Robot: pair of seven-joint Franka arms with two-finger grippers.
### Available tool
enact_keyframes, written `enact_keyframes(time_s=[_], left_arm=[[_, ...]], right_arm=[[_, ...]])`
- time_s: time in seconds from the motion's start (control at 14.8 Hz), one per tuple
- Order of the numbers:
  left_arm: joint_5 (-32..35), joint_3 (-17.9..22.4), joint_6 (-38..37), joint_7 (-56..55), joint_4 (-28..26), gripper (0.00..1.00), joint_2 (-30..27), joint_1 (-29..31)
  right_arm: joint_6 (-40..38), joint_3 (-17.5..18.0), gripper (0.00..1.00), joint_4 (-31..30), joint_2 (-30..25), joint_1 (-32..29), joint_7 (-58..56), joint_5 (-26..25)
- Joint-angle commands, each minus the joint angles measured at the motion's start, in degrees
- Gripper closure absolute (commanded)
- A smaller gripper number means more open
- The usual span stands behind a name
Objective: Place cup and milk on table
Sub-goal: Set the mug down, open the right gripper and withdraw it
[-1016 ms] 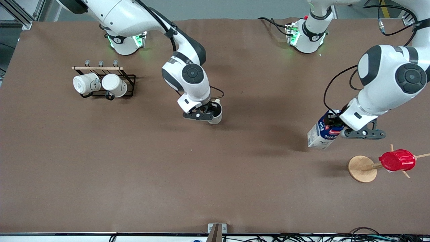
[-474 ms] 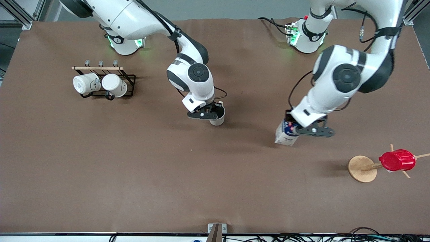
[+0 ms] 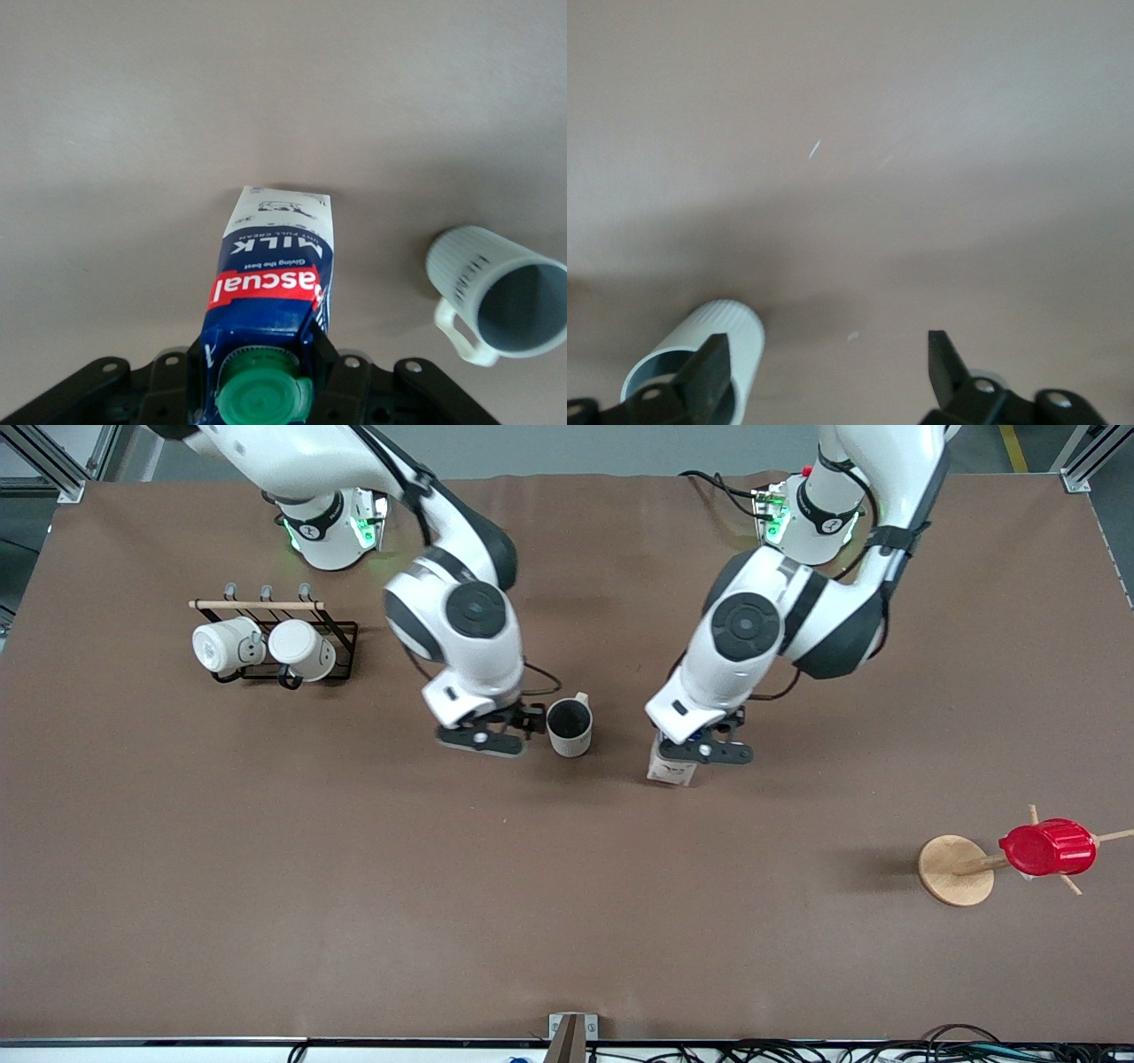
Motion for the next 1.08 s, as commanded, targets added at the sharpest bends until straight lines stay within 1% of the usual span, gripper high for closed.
enact_keyframes(time_s=[0.0, 0.14, 0.2, 0.27, 0.34, 0.47, 0.54, 0.68, 0.74, 0.81, 0.95, 1.02], left_arm=[[1.2, 0.4, -1.4, -3.5, 1.5, 0.94, 0.1, -2.4], [1.2, 0.4, -0.9, -4.3, 1.7, 0.94, 0.2, -3.5], [1.2, 0.3, -0.8, -4.5, 1.7, 0.94, 0.2, -3.6], [1.2, 0.3, -0.8, -5.1, 1.5, 0.94, 0.2, -4.5], [1.1, 0.3, -0.8, -6.0, 1.4, 0.94, 0.5, -5.4], [1.2, 0.3, -0.8, -7.5, 1.5, 0.94, 1.1, -5.8], [1.2, 0.3, -0.8, -7.7, 1.4, 0.94, 1.1, -6.3], [1.2, 0.3, -0.8, -8.6, 1.4, 0.94, 1.6, -6.8], [1.2, 0.3, -0.8, -9.0, 1.6, 0.94, 2.1, -6.8], [1.1, 0.3, -0.7, -9.1, 1.8, 0.93, 2.4, -6.8], [1.1, 0.3, -0.6, -9.7, 2.0, 0.93, 2.9, -6.8], [1.1, 0.3, -0.6, -10.4, 2.2, 0.93, 3.1, -6.8]], right_arm=[[-3.4, -3.8, 0.00, -2.5, -10.3, -4.1, -4.9, 1.2], [-5.4, -10.9, 0.00, -2.4, -15.5, -4.1, -12.2, 5.0], [-7.6, -14.2, 0.00, -1.8, -17.6, -4.1, -17.9, 6.8], [-10.5, -17.0, 0.00, -1.3, -19.2, -4.8, -23.3, 7.4], [-12.6, -18.2, 0.00, -0.9, -20.2, -7.6, -28.1, 8.5], [-15.1, -18.5, 0.00, 0.7, -21.5, -13.7, -38.2, 12.0], [-16.7, -19.7, 0.00, 2.1, -21.7, -14.9, -43.7, 12.4], [-20.6, -26.4, 0.00, 6.2, -21.5, -13.0, -50.5, 13.1], [-22.3, -28.9, 0.00, 8.1, -21.5, -11.8, -53.4, 14.2], [-24.3, -30.2, 0.00, 10.3, -21.4, -11.5, -56.3, 15.0], [-27.9, -30.3, 0.00, 12.0, -21.4, -12.1, -58.3, 16.0], [-28.3, -30.1, 0.00, 12.0, -21.5, -12.1, -57.9, 16.1]])
